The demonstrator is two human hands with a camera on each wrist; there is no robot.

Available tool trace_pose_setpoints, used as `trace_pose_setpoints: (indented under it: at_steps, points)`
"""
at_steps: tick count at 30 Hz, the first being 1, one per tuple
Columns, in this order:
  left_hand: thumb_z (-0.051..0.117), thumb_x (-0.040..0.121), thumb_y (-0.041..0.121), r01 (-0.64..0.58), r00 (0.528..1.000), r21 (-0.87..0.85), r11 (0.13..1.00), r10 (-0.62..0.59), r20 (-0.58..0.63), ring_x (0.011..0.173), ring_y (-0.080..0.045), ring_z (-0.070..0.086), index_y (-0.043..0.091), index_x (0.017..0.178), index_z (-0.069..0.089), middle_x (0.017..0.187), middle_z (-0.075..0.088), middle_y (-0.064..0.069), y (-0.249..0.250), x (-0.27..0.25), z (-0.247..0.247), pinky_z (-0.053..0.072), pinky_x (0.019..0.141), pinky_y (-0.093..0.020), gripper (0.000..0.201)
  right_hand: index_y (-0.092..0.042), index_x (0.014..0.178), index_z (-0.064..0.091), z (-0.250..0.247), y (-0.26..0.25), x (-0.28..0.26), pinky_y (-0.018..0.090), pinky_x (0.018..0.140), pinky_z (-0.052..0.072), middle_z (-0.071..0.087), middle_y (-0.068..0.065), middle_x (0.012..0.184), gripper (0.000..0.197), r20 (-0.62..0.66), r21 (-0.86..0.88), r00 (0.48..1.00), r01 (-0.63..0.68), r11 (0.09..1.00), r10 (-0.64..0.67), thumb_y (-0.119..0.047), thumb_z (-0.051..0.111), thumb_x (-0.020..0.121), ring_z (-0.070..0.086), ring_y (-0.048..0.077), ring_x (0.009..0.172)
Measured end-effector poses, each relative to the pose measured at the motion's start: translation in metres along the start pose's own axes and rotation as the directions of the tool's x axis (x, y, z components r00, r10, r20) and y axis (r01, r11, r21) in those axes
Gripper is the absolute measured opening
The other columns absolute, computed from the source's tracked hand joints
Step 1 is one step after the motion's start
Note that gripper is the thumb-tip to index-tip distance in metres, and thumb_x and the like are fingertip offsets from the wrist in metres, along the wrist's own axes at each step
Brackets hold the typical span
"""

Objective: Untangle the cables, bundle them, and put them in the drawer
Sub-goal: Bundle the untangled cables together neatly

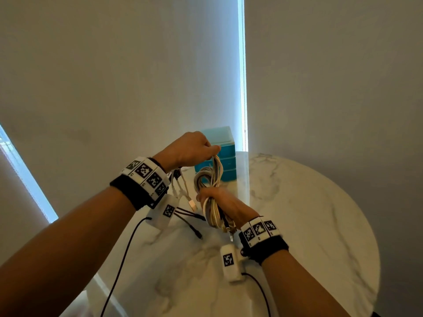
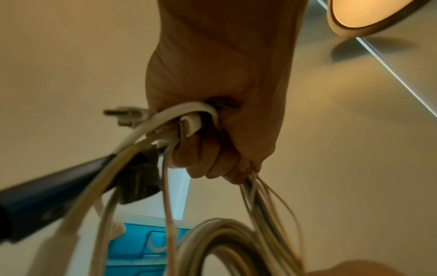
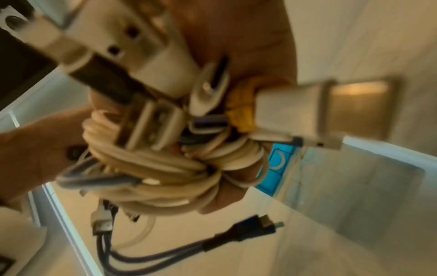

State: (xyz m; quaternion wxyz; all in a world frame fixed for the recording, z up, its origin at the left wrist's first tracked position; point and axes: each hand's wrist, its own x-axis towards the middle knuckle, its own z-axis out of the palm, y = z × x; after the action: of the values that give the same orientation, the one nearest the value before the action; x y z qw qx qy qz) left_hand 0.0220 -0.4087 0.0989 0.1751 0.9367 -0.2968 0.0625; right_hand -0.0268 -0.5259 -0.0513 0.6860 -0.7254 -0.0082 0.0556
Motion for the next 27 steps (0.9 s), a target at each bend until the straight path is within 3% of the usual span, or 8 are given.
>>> trace_pose_setpoints:
  at_steps: [2,5,9,12,15,20,25,27]
  points:
    - [0.049,0.108,0.058,0.002,1.000,0.037,0.999,-0.003,0.013,0.081,-0.015,0.061,0.005,0.106,0.079,0.119,0.074,-0.012,-0.003,0.000,0.001,0.038,0.053,-0.010,0.060,-0.007,0.106,0.064,-0.006,0.003,-0.001,0.026,0.069,0.053,0.067,0.004,0.080,0.036,0.093,0.276,0.995,-0.065,0.959,0.041,-0.024,0.070,0.075,0.061,0.014,0.067]
    - [0.037,0.100,0.077,-0.016,0.999,0.012,1.000,0.015,0.048,0.093,-0.015,0.065,0.016,0.111,0.078,0.121,0.074,-0.006,-0.010,-0.002,0.001,0.047,0.074,-0.027,0.074,-0.005,0.102,0.055,-0.016,-0.005,-0.011,0.019,0.045,0.044,0.061,0.001,0.067,0.026,0.168,0.528,0.984,-0.136,0.838,0.054,-0.004,0.051,0.076,0.054,0.009,0.050]
    - [0.037,0.106,0.067,-0.039,0.993,-0.194,0.980,0.060,0.102,0.087,-0.008,0.066,0.025,0.117,0.057,0.103,0.068,0.003,-0.012,-0.016,0.017,0.049,0.069,-0.026,0.048,-0.006,0.093,0.053,-0.026,-0.006,-0.011,0.022,0.045,0.036,0.054,0.003,0.063,0.026,0.097,0.633,0.994,-0.098,0.768,0.047,-0.009,0.045,0.068,0.047,0.014,0.046]
    - [0.038,0.109,0.062,-0.086,0.996,-0.341,0.936,0.085,-0.018,0.085,-0.009,0.072,0.027,0.114,0.051,0.099,0.074,0.001,-0.016,-0.017,0.052,0.050,0.067,-0.029,0.038,-0.005,0.088,0.058,-0.024,-0.002,-0.004,0.025,0.048,0.035,0.048,0.006,0.072,0.023,0.009,0.741,0.999,-0.039,0.671,0.049,-0.012,0.049,0.068,0.043,0.016,0.052]
    - [0.044,0.110,0.057,-0.093,0.988,-0.475,0.875,0.024,-0.151,0.061,-0.002,0.063,0.024,0.109,0.054,0.080,0.073,-0.002,-0.016,-0.012,0.086,0.048,0.060,-0.023,0.034,-0.008,0.079,0.059,-0.023,-0.003,-0.006,0.025,0.045,0.035,0.040,0.005,0.071,0.010,-0.040,0.783,0.999,0.009,0.622,0.036,-0.012,0.049,0.079,0.039,0.016,0.050]
    - [0.060,0.105,0.053,-0.093,0.980,-0.829,0.551,-0.095,-0.173,0.064,-0.013,0.063,0.023,0.113,0.064,0.075,0.067,-0.002,-0.007,-0.003,0.124,0.051,0.059,-0.027,0.031,-0.008,0.074,0.058,-0.041,-0.007,-0.015,0.026,0.041,0.039,0.045,0.003,0.050,0.024,-0.048,0.732,0.998,0.001,0.681,0.051,-0.009,0.047,0.096,0.042,0.016,0.038]
    - [0.066,0.102,0.048,0.026,0.991,-0.992,0.126,-0.137,0.009,0.051,-0.012,0.046,0.002,0.126,0.062,0.078,0.063,-0.006,-0.016,0.002,0.152,0.042,0.043,-0.020,0.052,-0.004,0.081,0.063,-0.063,-0.003,-0.018,0.025,0.039,0.046,0.053,0.003,0.051,0.029,-0.022,0.624,0.999,-0.009,0.781,0.029,-0.013,0.050,0.106,0.051,0.013,0.038]
    - [0.067,0.101,0.048,0.058,0.990,-0.996,0.069,-0.134,0.049,0.049,-0.011,0.043,-0.003,0.127,0.059,0.077,0.062,-0.009,-0.023,0.005,0.158,0.042,0.041,-0.019,0.058,-0.007,0.084,0.063,-0.067,0.002,-0.011,0.023,0.041,0.044,0.055,0.001,0.054,0.025,-0.005,0.556,1.000,-0.018,0.831,0.025,-0.020,0.058,0.104,0.051,0.010,0.040]
